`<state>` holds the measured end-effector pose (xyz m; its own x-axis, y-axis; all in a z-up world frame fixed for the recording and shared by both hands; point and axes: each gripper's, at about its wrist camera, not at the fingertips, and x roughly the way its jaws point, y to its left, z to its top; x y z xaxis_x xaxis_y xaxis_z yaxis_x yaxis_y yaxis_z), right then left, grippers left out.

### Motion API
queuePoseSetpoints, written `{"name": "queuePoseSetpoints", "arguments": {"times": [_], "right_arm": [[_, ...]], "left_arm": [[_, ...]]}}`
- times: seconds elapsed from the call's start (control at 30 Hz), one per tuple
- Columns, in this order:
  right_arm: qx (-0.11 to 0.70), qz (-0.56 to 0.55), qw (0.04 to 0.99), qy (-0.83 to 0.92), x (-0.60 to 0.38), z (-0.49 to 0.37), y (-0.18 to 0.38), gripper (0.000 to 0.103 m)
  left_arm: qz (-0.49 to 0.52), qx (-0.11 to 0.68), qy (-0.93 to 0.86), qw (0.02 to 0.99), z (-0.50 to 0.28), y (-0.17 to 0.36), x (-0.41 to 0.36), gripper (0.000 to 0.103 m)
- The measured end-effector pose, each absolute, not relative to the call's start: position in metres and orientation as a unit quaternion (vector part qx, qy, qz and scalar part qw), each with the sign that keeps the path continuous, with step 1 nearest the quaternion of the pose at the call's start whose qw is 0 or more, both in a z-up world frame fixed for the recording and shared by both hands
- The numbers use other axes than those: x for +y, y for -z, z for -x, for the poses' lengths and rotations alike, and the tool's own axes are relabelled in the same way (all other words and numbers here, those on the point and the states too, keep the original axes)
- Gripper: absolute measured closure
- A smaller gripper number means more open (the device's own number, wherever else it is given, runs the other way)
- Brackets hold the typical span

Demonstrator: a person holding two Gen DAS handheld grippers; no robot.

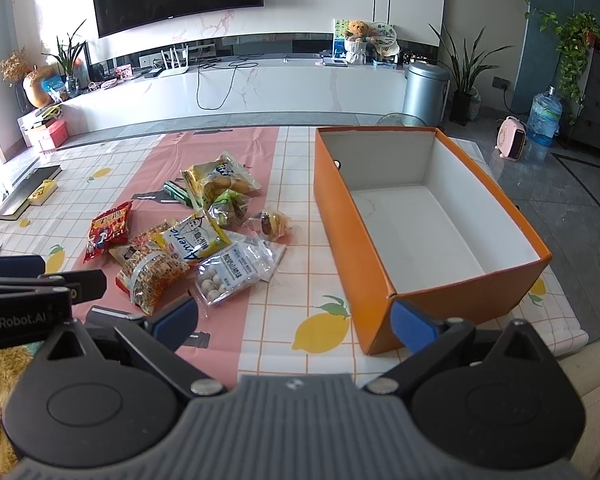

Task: Organize snacks
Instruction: 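Grasp the striped peanut bag with the left tool while the right tool grasps the clear hawthorn-ball bag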

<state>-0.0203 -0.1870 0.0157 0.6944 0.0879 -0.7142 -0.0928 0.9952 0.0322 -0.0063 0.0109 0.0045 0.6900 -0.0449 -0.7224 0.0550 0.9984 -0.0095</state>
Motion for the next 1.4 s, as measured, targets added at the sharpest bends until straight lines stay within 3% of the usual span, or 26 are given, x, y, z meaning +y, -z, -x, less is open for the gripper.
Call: {"name": "queuePoseSetpoints", "arguments": {"times": [0.3, 0.47, 0.57, 0.6, 0.67, 0.8, 1.17, 1.27, 1.4], "right_arm": [[0.388, 0.001, 0.920, -0.056, -0.185, 0.016, -0.010, 0.004], [0.390, -0.003, 0.918, -0.066, -0.179, 0.010, -0.001, 0.004], [0.390, 0.004, 0.917, -0.080, -0.171, 0.005, 0.005, 0.006], [0.390, 0.006, 0.917, -0.084, -0.169, 0.003, 0.008, 0.015], [0.394, 0.005, 0.914, -0.094, -0.165, -0.001, 0.013, 0.019], [0.397, -0.020, 0.912, -0.103, -0.159, -0.012, 0.024, 0.019], [0.458, -0.060, 0.885, -0.068, -0.146, -0.075, 0.067, 0.019], [0.467, -0.073, 0.879, -0.060, -0.144, -0.092, 0.077, 0.026], [0.482, -0.105, 0.869, -0.046, -0.147, -0.113, 0.090, 0.026]], "left_arm": [[-0.004, 0.398, 0.034, 0.917, 0.003, 0.000, 0.019, 0.021], [0.005, 0.408, 0.029, 0.912, -0.005, 0.007, 0.029, 0.035], [0.019, 0.420, 0.041, 0.906, -0.012, 0.014, 0.036, 0.036], [0.018, 0.422, 0.045, 0.905, -0.015, 0.017, 0.038, 0.036], [0.016, 0.422, 0.041, 0.906, -0.019, 0.022, 0.040, 0.035], [0.011, 0.429, 0.041, 0.902, -0.033, 0.031, 0.044, 0.023], [0.017, 0.475, 0.041, 0.879, -0.088, 0.063, 0.060, 0.023], [0.013, 0.490, 0.045, 0.871, -0.104, 0.078, 0.060, 0.024], [0.003, 0.503, 0.055, 0.863, -0.118, 0.092, 0.060, 0.024]]}}
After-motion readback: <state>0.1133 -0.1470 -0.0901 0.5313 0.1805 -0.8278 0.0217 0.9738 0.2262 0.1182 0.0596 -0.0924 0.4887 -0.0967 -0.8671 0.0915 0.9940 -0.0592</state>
